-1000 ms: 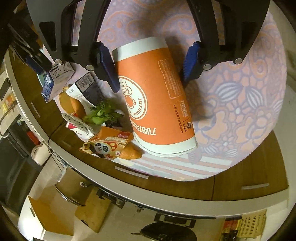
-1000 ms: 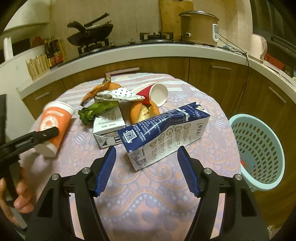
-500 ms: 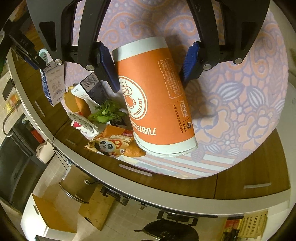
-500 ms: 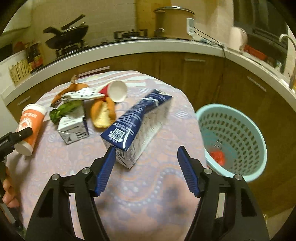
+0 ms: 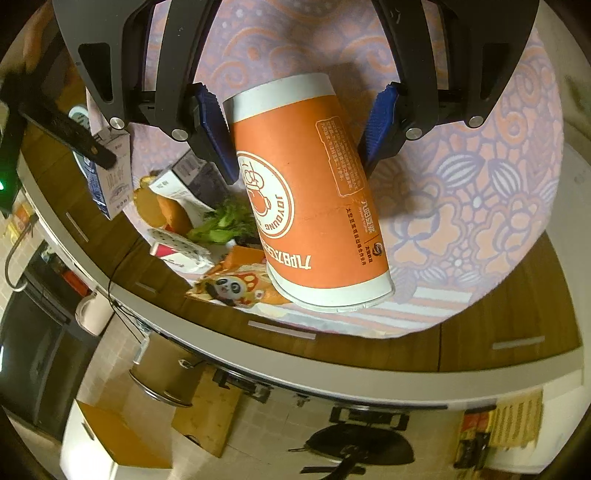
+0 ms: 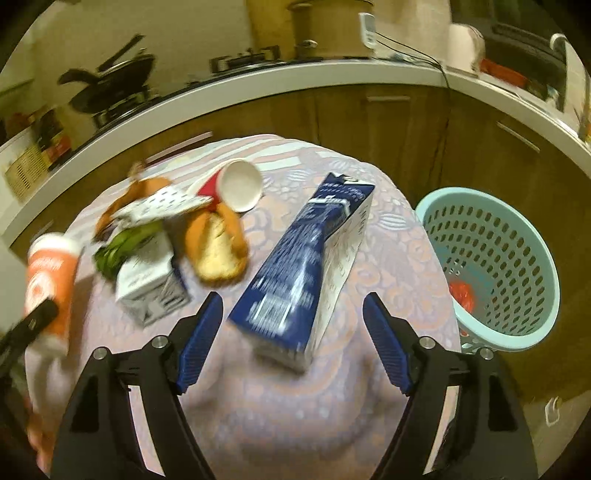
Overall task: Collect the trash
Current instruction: 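Grasp the orange paper cup with the left tool while the right tool grasps the blue milk carton, then carry the cup and carton over the blue basket and open both tools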
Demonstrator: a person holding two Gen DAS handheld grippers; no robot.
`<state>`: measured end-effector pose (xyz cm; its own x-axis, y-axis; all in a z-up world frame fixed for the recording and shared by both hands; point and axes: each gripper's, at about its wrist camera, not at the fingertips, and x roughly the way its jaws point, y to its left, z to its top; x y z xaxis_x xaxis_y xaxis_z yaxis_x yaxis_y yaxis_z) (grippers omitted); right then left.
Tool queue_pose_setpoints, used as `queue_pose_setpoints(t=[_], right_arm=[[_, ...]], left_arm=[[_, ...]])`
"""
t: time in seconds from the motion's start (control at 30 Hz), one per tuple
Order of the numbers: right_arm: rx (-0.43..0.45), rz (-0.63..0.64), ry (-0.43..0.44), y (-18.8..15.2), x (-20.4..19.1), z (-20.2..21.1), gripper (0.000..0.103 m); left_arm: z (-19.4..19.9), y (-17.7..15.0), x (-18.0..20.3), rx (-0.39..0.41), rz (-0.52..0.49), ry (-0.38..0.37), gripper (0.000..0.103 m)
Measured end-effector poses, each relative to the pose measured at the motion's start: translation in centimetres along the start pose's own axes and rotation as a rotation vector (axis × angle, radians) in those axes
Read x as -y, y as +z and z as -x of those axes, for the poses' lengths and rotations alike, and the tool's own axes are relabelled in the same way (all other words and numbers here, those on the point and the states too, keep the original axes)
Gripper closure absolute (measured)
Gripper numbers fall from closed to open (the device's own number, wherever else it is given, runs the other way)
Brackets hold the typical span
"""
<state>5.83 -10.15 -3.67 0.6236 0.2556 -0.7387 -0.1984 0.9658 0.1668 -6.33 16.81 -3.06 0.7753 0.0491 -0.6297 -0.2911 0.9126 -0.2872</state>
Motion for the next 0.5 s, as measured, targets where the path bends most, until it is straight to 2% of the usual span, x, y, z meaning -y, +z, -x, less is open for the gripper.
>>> queue_pose_setpoints(t=[0.1, 0.17, 0.23, 0.5], right_arm=[[-0.015, -0.031, 0.004, 0.5, 0.7, -0.6, 0.034], [-0.019, -0.035, 0.012, 0.6, 1.0, -0.6, 0.055], [-0.021, -0.039, 0.018, 0.8, 1.6, -0.6, 0.066], [0.045, -0.058, 0.037, 1.9, 4.3, 1.6, 0.067]], left_arm=[[0.6, 0.3, 1.1, 0.018, -0.03, -0.003, 0.041], [0.9, 0.7, 1.9, 0.026, -0.045, -0.015, 0.041], [1.1, 0.9, 2.6, 0.034, -0.059, -0.028, 0.041], [1.7, 2.3, 7.9, 0.056, -0.142, -0.109, 0.041]])
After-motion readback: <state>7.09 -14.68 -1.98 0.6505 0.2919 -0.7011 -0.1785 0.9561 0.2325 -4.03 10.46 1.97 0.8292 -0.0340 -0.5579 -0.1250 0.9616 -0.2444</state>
